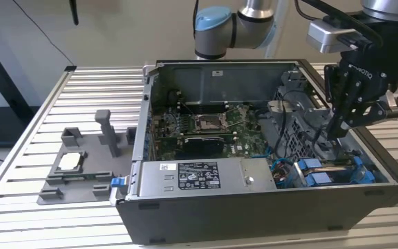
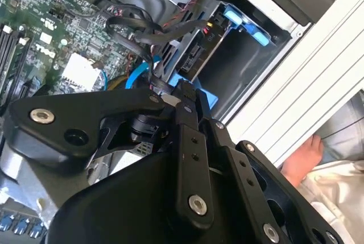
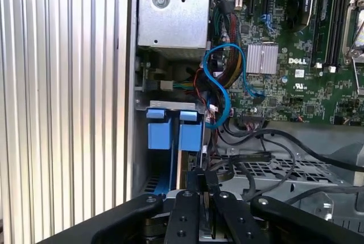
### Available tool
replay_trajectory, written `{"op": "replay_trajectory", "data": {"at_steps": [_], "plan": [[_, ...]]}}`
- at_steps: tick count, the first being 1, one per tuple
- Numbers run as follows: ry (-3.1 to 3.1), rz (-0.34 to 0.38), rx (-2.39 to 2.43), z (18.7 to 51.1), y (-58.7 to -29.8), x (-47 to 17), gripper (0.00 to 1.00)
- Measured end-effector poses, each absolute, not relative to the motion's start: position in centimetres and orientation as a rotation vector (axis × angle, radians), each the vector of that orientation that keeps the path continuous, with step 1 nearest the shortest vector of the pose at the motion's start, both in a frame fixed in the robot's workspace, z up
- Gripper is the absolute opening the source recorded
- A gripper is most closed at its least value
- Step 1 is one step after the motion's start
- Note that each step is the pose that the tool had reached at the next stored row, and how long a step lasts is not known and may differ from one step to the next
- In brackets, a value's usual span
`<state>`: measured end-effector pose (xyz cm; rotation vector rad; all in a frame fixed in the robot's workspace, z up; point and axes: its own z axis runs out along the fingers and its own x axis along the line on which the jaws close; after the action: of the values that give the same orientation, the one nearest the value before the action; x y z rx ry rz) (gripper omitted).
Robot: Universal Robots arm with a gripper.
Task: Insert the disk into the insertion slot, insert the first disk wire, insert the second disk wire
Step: 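Insert the second disk wire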
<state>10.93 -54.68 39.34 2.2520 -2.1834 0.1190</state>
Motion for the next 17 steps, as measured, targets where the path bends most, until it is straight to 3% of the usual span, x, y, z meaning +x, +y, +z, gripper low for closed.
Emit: {"op": "replay_trajectory", "data": {"at_steps": [17], "plan": [[-2.215, 0.077, 2.28, 38.7, -55.7, 11.0, 0.16]]}}
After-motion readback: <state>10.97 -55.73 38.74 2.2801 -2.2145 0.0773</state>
